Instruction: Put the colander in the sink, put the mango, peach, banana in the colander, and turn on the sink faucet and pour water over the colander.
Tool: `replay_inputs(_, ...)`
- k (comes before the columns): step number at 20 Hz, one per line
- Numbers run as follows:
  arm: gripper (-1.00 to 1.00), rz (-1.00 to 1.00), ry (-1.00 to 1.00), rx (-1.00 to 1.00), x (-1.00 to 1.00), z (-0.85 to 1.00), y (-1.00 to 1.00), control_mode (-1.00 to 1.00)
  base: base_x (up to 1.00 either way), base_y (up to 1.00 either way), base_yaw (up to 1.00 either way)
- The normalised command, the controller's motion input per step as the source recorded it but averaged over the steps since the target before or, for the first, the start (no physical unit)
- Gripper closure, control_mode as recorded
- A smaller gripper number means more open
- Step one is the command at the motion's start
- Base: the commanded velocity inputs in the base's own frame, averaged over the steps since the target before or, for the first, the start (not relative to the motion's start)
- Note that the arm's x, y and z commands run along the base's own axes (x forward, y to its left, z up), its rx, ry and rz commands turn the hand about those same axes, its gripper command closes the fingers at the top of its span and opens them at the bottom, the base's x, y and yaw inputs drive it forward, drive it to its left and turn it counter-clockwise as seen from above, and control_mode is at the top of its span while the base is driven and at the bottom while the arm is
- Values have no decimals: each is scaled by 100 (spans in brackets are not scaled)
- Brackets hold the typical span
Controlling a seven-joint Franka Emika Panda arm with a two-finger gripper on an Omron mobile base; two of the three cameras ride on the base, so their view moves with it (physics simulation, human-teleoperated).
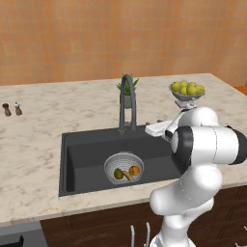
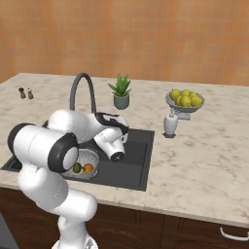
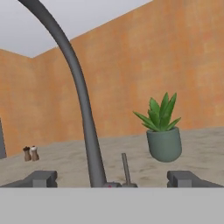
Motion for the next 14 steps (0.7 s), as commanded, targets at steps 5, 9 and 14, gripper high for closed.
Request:
replay_inputs(5, -100, 0, 0, 1, 7, -5, 0, -100, 0, 0, 0)
replay_inputs(9, -100, 0, 1, 0, 1, -1, 0, -100, 0, 0, 0)
replay_inputs(14, -100, 0, 0, 0, 20, 0, 2, -100, 0, 0, 0)
